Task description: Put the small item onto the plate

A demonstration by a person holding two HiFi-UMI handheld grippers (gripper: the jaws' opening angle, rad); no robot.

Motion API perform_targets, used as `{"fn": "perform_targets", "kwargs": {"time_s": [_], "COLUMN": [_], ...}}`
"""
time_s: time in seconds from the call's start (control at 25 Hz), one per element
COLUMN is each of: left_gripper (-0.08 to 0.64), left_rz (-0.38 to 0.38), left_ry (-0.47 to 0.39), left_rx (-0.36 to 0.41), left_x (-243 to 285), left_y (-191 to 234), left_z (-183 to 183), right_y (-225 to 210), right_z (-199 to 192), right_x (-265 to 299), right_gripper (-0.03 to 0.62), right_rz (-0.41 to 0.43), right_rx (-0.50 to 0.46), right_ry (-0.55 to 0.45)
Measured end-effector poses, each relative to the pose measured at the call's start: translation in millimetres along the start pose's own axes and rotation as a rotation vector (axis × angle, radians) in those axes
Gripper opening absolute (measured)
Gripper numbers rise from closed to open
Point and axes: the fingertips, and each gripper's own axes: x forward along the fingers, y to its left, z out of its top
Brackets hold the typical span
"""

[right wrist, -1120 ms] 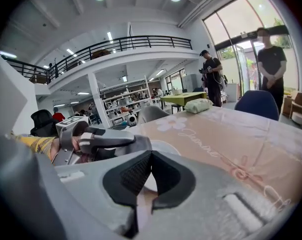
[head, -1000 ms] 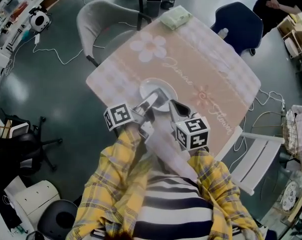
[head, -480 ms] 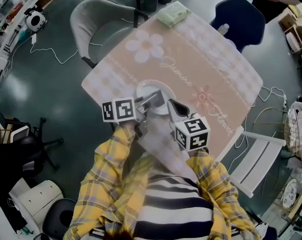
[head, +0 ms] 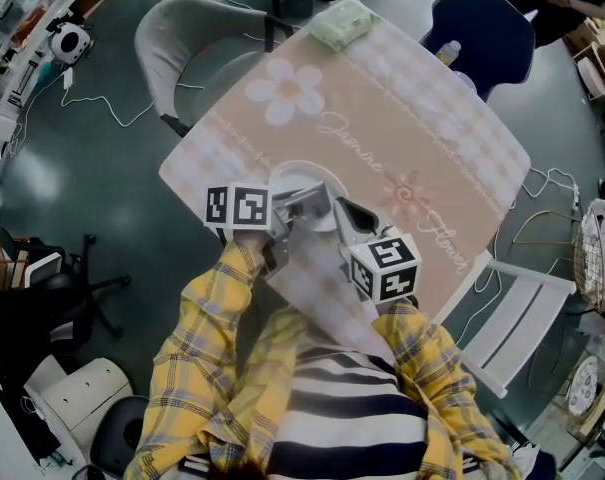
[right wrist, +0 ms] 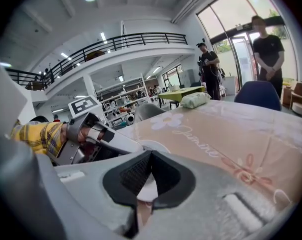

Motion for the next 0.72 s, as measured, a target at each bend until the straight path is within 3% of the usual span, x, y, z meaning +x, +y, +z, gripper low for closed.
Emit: {"fn": "perform_targets", "kwargs": {"time_s": [0.12,0.36,0.56,0.72], "left_gripper": [0.092,0.184,0.270,0.330], "left_rz": [0.022,0.158,0.323,0.414], "left_ry": [0.007,-0.008,0.002,0.006], "left_rx": [0.039,0.196,0.372,0.508], "left_x": [0.5,-5.4,-9.6,-11.6], "left_y": [-0.7,10.3,19.8,23.9], "left_z": [0.3,3.7,4.4,3.0], "right_y": [-1.7,-2.9,-0.8,1.0], "right_z": [-2.0,-2.5,-5.2,-6.2], "right_x": [-1.3,-3.6,-6.8,-8.0], "right_gripper": [-0.003,-0.003,-0.003,-0.003], "right_rz": [0.005,0.011,0.021,0.029], "right_rx": [0.014,0.015,0.016,0.018], "right_ry": [0.000,-0.009,-0.008,-0.008]}}
